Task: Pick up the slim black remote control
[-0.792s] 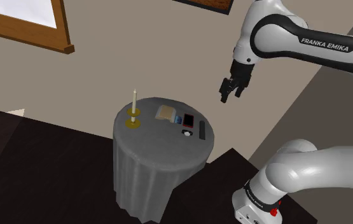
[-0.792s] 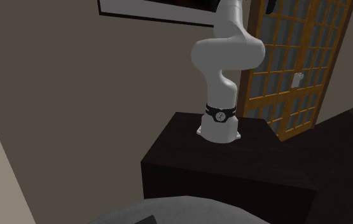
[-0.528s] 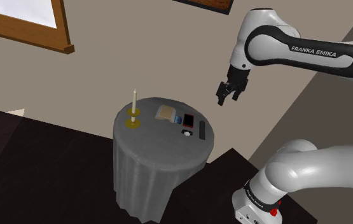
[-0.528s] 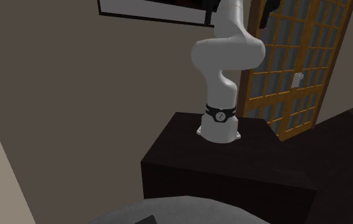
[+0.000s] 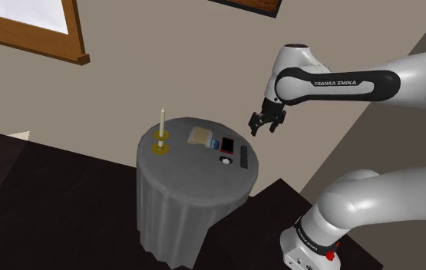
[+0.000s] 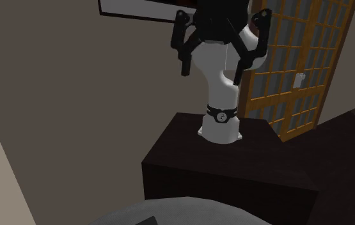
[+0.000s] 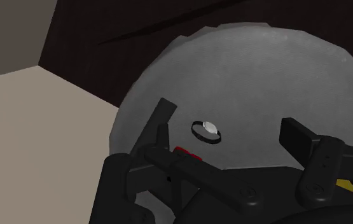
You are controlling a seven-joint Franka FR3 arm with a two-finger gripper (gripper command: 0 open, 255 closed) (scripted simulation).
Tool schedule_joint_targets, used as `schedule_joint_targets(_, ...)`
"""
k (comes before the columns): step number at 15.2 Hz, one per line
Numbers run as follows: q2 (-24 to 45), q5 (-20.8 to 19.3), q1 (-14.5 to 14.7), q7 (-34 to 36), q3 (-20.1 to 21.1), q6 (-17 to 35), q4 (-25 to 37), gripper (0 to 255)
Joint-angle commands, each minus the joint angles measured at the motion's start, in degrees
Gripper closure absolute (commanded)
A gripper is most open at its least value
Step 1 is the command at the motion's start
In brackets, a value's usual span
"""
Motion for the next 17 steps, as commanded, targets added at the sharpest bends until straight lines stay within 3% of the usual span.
schedule_joint_targets(1,2.87,-0.47,-1.07,2.10,0.06,5.20,-1.41,0)
schedule_joint_targets(10,20.34,-5.02,-7.29,11.22,-0.73,27.61,-2.95,0)
schedule_joint_targets(17,36.65,-12.18,-11.90,21.28,-2.24,42.36,1.09,0)
